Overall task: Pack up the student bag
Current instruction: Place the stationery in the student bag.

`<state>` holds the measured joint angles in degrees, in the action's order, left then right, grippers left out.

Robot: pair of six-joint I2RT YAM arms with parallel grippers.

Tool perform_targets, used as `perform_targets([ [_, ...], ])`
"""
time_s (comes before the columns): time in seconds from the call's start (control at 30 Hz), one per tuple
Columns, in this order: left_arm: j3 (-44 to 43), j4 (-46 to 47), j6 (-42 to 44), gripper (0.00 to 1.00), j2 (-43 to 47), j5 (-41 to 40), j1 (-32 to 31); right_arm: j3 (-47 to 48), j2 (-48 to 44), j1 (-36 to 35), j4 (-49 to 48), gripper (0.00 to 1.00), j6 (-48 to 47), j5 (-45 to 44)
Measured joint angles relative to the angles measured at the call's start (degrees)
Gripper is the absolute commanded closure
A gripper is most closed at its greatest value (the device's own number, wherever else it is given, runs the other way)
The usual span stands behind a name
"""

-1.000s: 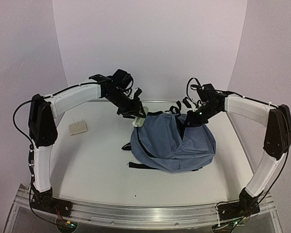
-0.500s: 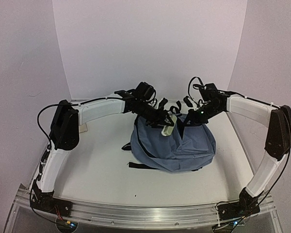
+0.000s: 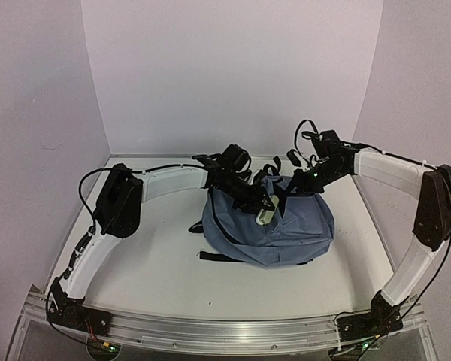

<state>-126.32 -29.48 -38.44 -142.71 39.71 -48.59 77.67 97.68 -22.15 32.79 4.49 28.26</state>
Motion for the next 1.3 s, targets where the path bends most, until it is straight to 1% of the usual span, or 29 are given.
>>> perform_targets([
  [0.1,-1.8,-2.1,0.1,0.85,-0.5,-1.0,0.0,-1.4,-0.8,0.2,-0.8,1.0,0.4,1.2],
  [0.2,-6.4,-4.5,0.5,0.84,-2.7,-1.7,-0.3,-3.2,-1.1,0.3,-2.1,1.0,1.2,2.3],
  [0.3,-9.8,-5.1,0.5,0.83,-4.6,-2.2,-0.4,-4.3,-1.2,0.4,-2.8,1.0,1.8,2.9],
  [0.4,-11.3,-5.2,0.4,0.8,-5.7,-2.2,-0.6,-4.3,-1.2,0.4,-3.2,1.0,2.0,3.1],
  [0.5,-11.6,-5.0,-0.2,0.71,-5.8,-2.5,-0.9,-4.3,-1.2,0.4,-3.4,1.0,2.3,3.7],
  [0.57,-11.7,-5.0,-0.5,0.58,-5.8,-3.0,-1.0,-4.3,-1.2,0.4,-3.5,1.0,2.6,4.0],
  [0.67,-12.3,-4.7,-0.8,0.43,-6.2,-3.7,-1.0,-4.5,-1.2,0.4,-3.6,1.0,2.9,4.2],
  [0.77,-13.2,-3.9,-1.0,0.35,-6.7,-4.0,-1.2,-4.7,-1.2,0.4,-3.6,1.0,3.0,4.3],
  [0.83,-13.0,-3.4,-1.2,0.31,-6.7,-4.3,-1.3,-4.7,-1.2,0.4,-3.6,1.0,3.1,4.3],
  [0.97,-9.3,-1.0,-0.8,0.28,-4.8,-4.4,-1.3,-4.7,-1.3,0.4,-3.6,1.0,3.1,4.2],
  [1.1,-2.4,-0.2,-0.5,0.27,-0.2,-5.2,-1.2,-4.7,-1.4,0.4,-3.6,1.0,3.0,4.2],
  [1.23,4.7,0.3,-0.1,0.27,4.6,-5.9,-1.2,-5.0,-1.4,0.4,-3.7,1.0,3.0,4.1],
  [1.3,7.7,0.5,0.2,0.29,6.9,-6.8,-1.2,-5.4,-1.4,0.4,-3.7,1.0,2.9,4.0],
])
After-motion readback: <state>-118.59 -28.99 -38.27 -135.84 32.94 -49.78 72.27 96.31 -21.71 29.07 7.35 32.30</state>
